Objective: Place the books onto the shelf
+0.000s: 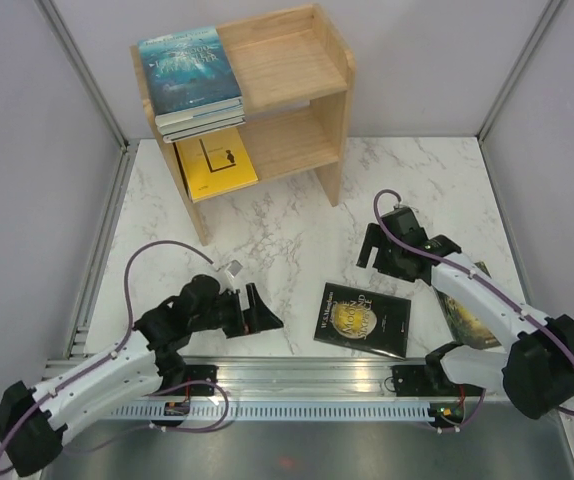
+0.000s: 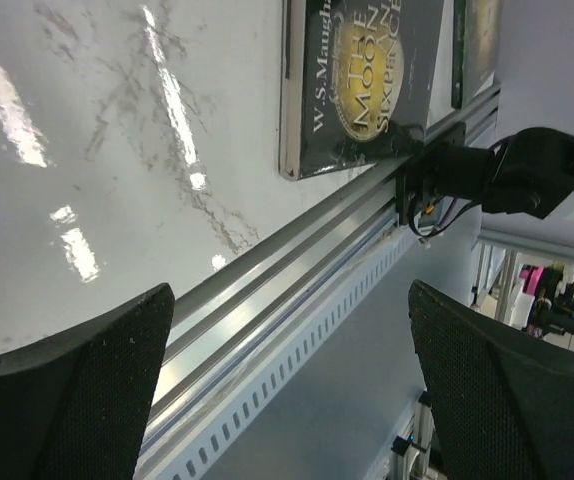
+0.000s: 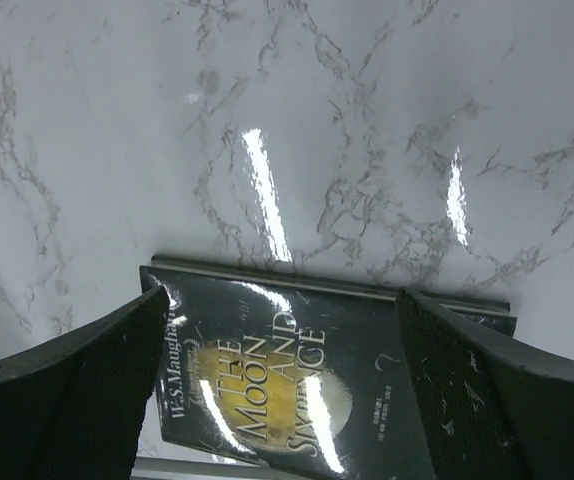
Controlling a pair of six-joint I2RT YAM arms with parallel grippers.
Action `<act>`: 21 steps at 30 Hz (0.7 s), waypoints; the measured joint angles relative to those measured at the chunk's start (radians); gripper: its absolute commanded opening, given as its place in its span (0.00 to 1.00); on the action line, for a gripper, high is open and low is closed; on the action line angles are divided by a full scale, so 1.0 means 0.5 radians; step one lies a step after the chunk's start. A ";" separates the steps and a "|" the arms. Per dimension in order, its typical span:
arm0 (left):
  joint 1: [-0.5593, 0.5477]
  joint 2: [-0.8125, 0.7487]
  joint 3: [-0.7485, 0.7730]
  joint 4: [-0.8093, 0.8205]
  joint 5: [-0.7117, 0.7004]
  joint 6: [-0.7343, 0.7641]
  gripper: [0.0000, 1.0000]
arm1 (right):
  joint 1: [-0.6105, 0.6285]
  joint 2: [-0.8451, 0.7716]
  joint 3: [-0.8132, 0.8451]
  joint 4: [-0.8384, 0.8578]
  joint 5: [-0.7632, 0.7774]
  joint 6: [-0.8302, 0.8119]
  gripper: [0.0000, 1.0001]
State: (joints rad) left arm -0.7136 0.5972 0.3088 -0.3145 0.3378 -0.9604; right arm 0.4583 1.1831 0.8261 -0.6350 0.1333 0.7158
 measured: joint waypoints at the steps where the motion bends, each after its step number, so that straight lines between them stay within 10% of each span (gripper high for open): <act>1: -0.101 0.079 -0.001 0.067 -0.021 -0.026 0.99 | -0.018 0.034 -0.010 0.021 -0.013 -0.012 0.96; 10: -0.796 0.871 0.018 0.758 -0.395 -0.333 0.96 | -0.124 0.275 -0.172 0.237 -0.137 -0.049 0.94; 21: -1.021 1.890 0.465 1.354 -0.561 -0.573 0.92 | -0.189 0.372 -0.274 0.412 -0.205 -0.059 0.86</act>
State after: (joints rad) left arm -1.2240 1.5421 0.5415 0.3626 0.0574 -1.2469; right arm 0.3637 1.3693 0.6891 -0.4290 0.0307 0.6865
